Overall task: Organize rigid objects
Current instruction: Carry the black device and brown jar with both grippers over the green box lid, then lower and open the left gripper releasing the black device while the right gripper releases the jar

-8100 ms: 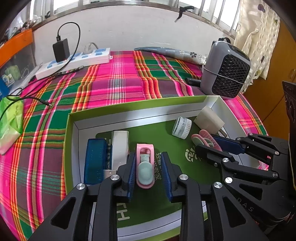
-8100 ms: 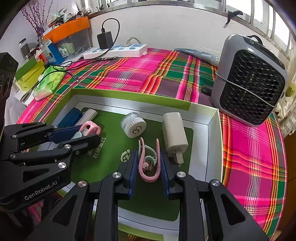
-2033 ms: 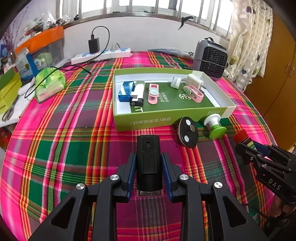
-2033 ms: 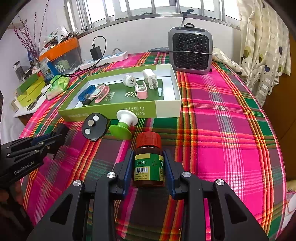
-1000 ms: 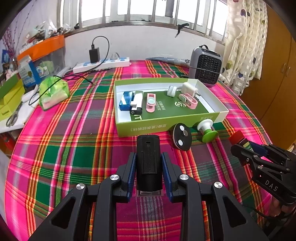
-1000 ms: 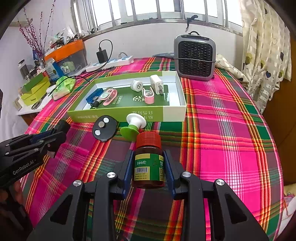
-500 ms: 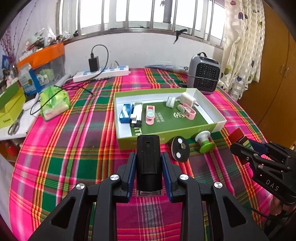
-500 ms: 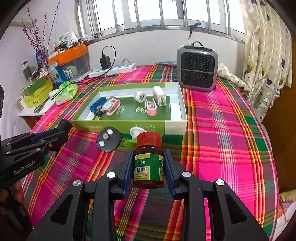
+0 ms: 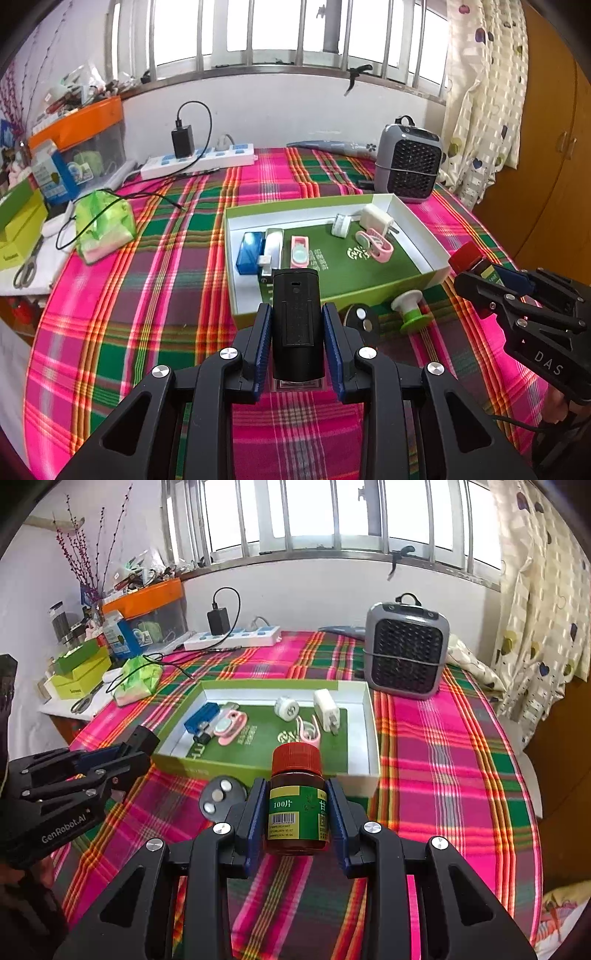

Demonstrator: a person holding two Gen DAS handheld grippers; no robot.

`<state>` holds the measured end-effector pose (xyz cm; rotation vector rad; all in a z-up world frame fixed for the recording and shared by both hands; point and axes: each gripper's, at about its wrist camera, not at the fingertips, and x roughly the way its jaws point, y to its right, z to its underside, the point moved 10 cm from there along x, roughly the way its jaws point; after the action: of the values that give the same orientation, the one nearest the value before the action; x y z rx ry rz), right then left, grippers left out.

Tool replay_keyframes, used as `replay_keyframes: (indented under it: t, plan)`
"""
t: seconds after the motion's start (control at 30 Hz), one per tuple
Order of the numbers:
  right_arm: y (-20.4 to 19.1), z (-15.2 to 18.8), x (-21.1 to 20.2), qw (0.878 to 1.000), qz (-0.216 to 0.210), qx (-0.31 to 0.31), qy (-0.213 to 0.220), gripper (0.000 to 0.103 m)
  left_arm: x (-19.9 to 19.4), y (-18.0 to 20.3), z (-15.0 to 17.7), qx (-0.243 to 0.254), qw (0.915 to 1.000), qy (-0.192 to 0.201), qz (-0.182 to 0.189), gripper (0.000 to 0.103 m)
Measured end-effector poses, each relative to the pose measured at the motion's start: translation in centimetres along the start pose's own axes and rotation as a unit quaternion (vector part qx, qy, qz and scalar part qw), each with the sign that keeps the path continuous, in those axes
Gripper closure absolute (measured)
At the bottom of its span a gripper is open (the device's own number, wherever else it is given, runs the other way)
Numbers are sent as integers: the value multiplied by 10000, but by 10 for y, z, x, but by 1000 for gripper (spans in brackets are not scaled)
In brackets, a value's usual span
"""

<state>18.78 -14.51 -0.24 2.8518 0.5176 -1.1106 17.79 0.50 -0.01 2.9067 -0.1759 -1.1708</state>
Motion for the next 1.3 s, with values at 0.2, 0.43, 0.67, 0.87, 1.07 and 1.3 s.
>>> replay_keyframes:
  t: [0.2,0.43,0.67,0.87,1.07,1.3]
  plan:
    - [-1,-13,13,10000,-59,-54,-45,70,10,1,-9,26,10000,-14,26,77]
    - [0,-28,30,9998,-98,-153,-108,70,22,2,-17,27,9999,-54,86,77]
    - [1,-44,45,9995,-126,-257,-140,70,33,2,-23,1,9999,-92,93,77]
    - [0,-55,62,9990,-194,-328,-244,70,44,6,-26,6,9998,-161,138,77]
    - [-1,-62,82,9982,-270,-354,-394,70,53,11,-27,24,9996,-227,179,77]
    - [-11,-67,102,9958,-553,-486,-550,70,64,14,-25,18,9993,-316,204,77]
